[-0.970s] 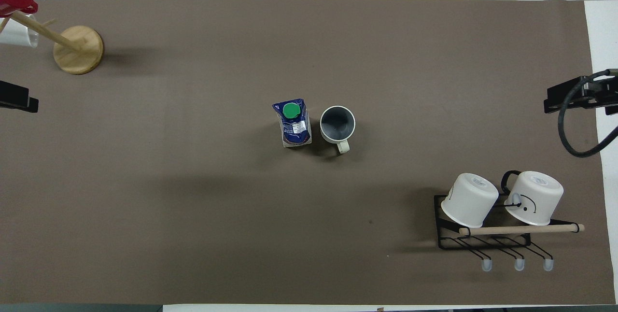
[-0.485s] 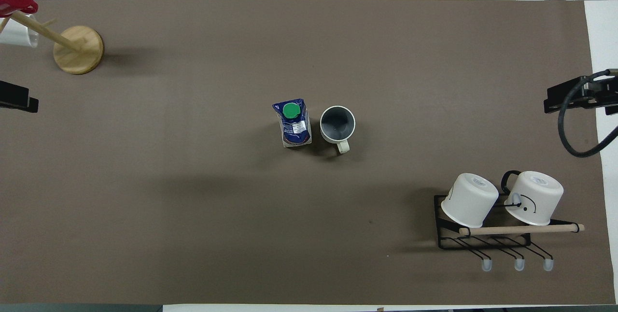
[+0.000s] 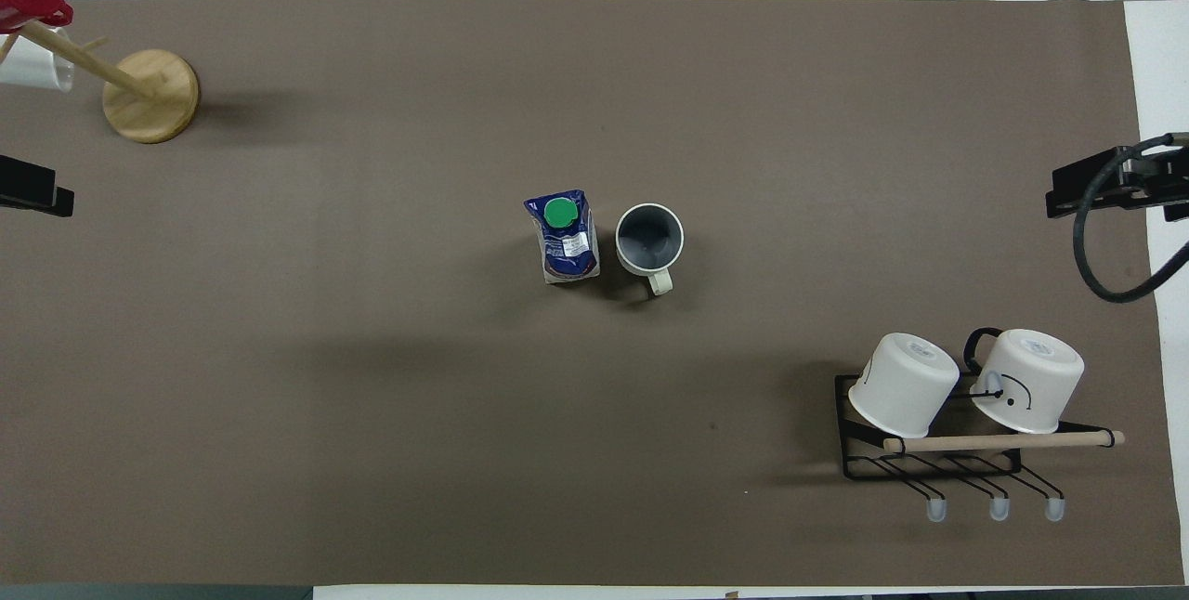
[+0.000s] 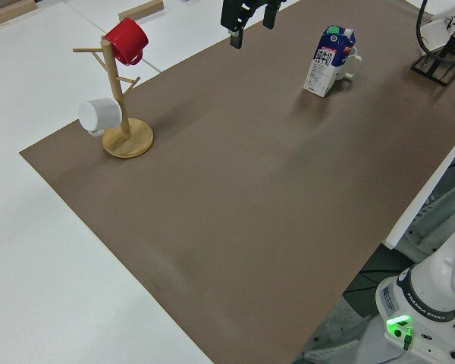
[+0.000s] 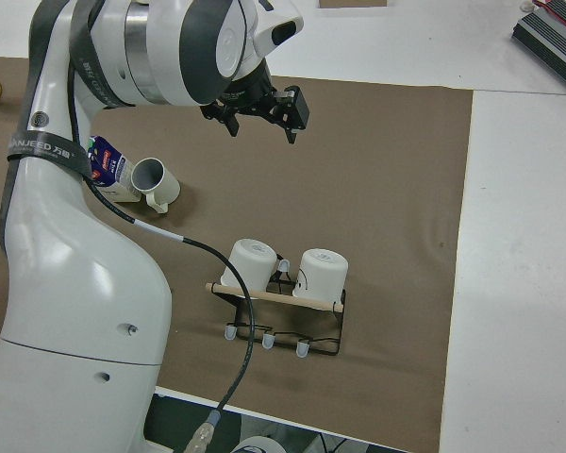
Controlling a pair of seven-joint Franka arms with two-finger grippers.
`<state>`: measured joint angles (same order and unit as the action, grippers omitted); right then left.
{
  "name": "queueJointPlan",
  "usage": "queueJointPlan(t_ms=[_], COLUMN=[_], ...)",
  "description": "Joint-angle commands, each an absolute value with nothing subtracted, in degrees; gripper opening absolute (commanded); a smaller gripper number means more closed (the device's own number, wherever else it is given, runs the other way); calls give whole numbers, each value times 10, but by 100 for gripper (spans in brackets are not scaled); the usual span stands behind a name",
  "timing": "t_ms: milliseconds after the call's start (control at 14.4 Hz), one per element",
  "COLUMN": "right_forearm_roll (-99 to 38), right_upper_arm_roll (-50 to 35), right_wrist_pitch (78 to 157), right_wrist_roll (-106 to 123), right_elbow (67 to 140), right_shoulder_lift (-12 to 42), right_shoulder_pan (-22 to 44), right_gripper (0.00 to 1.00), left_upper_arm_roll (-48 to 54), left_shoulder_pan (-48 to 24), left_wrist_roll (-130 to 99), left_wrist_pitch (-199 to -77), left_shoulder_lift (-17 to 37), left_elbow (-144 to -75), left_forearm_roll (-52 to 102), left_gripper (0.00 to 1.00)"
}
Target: Place cup and milk on table
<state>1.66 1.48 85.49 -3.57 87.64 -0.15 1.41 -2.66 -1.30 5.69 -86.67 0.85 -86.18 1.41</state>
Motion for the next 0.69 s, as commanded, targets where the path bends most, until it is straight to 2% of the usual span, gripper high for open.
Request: queueJointPlan(t_ms=[0,208,623], right_forearm_roll=[24,18,25], right_upper_arm_roll=[17,16,22], right_wrist_pitch=[860,862,852], right_wrist_roll=[-33,-32,-15], right_elbow=[893,910,893], right_shoulder_lift=[-15,-23,-17], right_shoulder_pan=[18,20,17], right_gripper=[100,100,100], left_upper_arm_roll=[-30,-26,-25], left_shoulder_pan=[-15,-17,-35], left_wrist_roll=[62,58,57], left_wrist_pitch=[-860,-860,-870], left_shoulder_lift=[6,6,9], left_elbow=[-864,-865,-859], left_forearm_roll=[22,22,15], left_gripper=[100,100,100])
